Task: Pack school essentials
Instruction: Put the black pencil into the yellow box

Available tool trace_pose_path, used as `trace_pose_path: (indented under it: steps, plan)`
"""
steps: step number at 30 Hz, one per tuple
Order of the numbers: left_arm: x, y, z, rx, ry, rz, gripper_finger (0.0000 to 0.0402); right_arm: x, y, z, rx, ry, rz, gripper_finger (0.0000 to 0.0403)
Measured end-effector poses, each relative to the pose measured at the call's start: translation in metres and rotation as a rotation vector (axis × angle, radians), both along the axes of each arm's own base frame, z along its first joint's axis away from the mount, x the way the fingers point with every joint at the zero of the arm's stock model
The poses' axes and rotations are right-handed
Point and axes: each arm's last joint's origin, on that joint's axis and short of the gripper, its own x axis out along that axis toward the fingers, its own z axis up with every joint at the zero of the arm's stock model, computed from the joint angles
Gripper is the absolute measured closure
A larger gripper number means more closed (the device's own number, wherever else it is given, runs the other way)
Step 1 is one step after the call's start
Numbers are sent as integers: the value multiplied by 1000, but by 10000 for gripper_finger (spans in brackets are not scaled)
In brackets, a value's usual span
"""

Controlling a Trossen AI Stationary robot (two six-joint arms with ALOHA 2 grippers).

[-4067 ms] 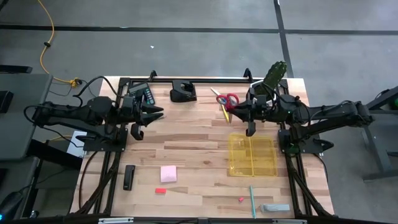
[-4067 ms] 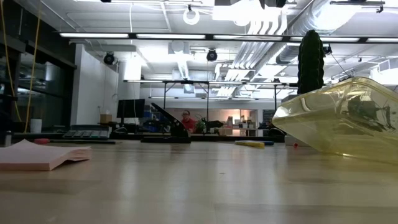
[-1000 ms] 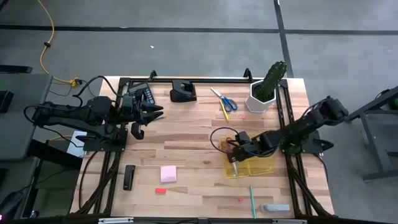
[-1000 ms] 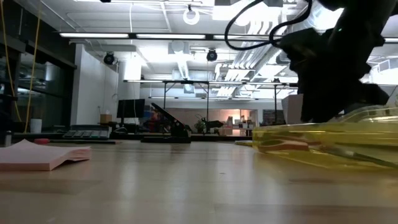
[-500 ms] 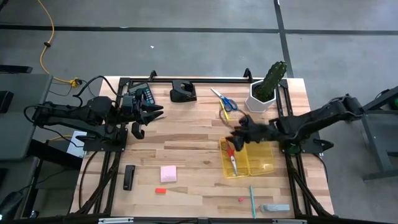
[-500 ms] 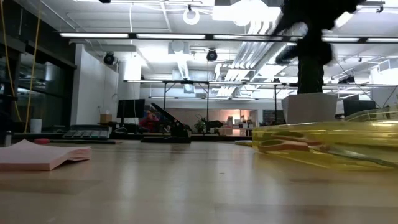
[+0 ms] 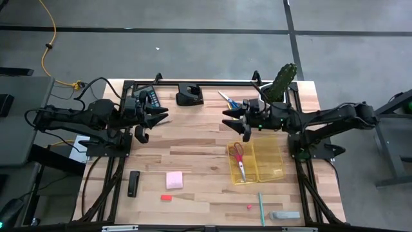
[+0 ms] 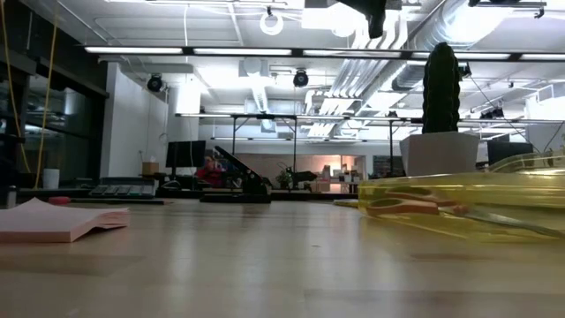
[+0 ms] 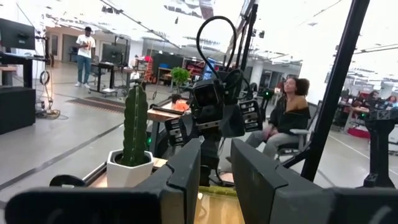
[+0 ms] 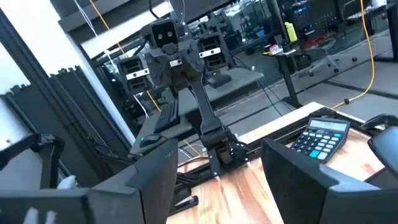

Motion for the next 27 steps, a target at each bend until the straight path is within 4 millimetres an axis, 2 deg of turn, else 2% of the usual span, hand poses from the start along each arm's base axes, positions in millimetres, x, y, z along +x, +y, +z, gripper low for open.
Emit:
trace_pose_path:
  steps: [19, 23, 27]
  plan:
    - [2, 0, -1, 4, 27, 14, 321, 0, 0, 0, -9, 1, 0, 180]
    - [15, 8, -4, -38, 268, 139, 304, 0, 0, 0, -10, 1, -1, 180]
    - [28, 27, -13, -138, 584, 272, 270, 0, 0, 0, -11, 2, -6, 180]
